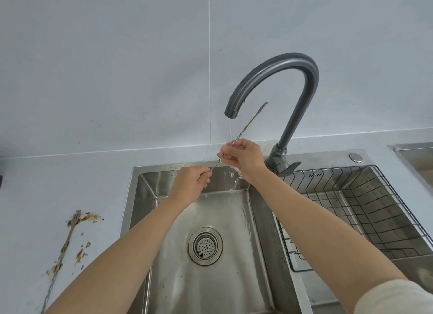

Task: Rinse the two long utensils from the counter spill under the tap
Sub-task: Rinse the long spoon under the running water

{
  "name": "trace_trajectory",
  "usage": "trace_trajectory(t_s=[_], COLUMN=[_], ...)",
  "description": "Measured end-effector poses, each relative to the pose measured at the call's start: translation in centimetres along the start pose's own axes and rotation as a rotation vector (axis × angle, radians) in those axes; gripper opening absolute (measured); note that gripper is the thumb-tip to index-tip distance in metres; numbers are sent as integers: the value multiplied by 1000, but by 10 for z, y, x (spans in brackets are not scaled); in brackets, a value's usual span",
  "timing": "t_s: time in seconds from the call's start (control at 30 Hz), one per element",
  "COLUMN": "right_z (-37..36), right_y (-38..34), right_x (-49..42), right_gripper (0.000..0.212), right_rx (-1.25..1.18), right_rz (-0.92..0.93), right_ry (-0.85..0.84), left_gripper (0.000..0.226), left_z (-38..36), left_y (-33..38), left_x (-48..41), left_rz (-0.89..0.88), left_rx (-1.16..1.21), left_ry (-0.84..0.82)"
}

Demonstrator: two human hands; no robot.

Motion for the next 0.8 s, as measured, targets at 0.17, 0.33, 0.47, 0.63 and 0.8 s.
trace_trajectory(t_s=[0.17, 0.33, 0.47, 0.63, 0.8], right_z=[-6, -10, -8, -10, -8], right_y=[2, -5, -5, 0, -7], right_x=[0, 2, 4, 5, 6], right_gripper=[19, 16, 15, 23, 16], right_rx=[67, -6, 90, 133, 136], right_rz=[-9, 6, 2, -31, 2], right_ry=[-6, -24, 7, 34, 42], left_gripper=[25, 24, 21, 15, 16], left_z=[-1, 3, 5, 4, 9], left_y=[-2, 0, 1, -8, -9], left_x=[6, 12, 16, 17, 19], left_rz=[11, 29, 25, 56, 42], left_rx=[-48, -29, -6, -3, -97], left_ry=[-15, 14, 36, 33, 97])
Point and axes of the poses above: each hand's wrist, its own x-axis away from the middle knuckle, its own z-axis out of the back of the hand, y = z × x, the point moved 10 cm from there along -x, towards the middle knuckle, and after that the axes turned 1 degree about z, right-handed, at the moved point
